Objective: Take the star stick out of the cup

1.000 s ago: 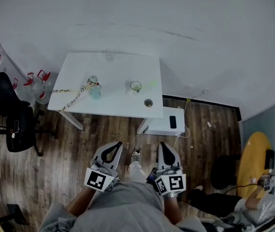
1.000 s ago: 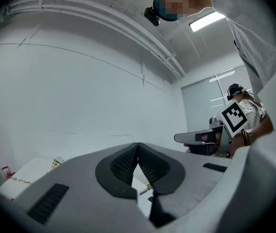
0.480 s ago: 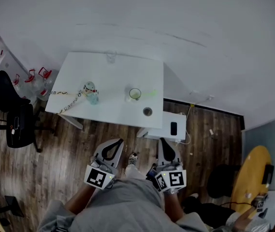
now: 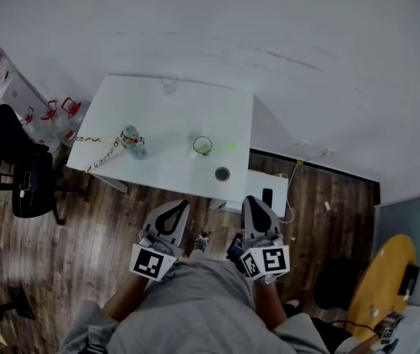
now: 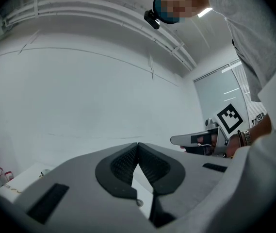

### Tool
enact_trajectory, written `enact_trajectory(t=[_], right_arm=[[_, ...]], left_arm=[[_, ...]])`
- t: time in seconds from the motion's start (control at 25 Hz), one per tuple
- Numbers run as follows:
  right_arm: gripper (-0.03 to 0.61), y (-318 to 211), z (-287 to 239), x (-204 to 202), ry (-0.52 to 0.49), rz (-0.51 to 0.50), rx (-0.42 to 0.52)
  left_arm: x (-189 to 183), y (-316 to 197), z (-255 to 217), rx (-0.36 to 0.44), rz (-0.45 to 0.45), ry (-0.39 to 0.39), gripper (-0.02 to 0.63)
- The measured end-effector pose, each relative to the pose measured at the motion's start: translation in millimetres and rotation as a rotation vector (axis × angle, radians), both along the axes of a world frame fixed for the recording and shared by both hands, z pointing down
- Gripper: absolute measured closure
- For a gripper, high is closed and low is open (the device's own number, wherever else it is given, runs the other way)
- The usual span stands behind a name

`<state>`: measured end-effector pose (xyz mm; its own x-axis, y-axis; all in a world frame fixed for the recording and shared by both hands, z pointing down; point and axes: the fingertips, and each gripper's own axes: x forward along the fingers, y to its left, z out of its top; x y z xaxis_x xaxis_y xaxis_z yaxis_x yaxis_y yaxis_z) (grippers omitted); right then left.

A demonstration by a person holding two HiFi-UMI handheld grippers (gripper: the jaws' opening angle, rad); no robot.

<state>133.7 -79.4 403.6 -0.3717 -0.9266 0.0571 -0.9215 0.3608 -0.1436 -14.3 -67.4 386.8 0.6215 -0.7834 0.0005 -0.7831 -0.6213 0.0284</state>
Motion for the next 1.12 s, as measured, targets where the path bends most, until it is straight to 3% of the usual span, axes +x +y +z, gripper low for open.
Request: enact_trajectory(t=[0.52,1.12], right_arm=[[0.541,-44.6,8.4,11.7,0.003,-0.005,-0.029],[0.541,-112.8,33.4,10.7,0.007,0.131,-0.144]], left_arm=[[10.0,-43.4,8.2,-0.011,-0.015,-0.008,0.581],[13.4,-138.0,33.0,-0.082,0.132,-0.034,0.581]])
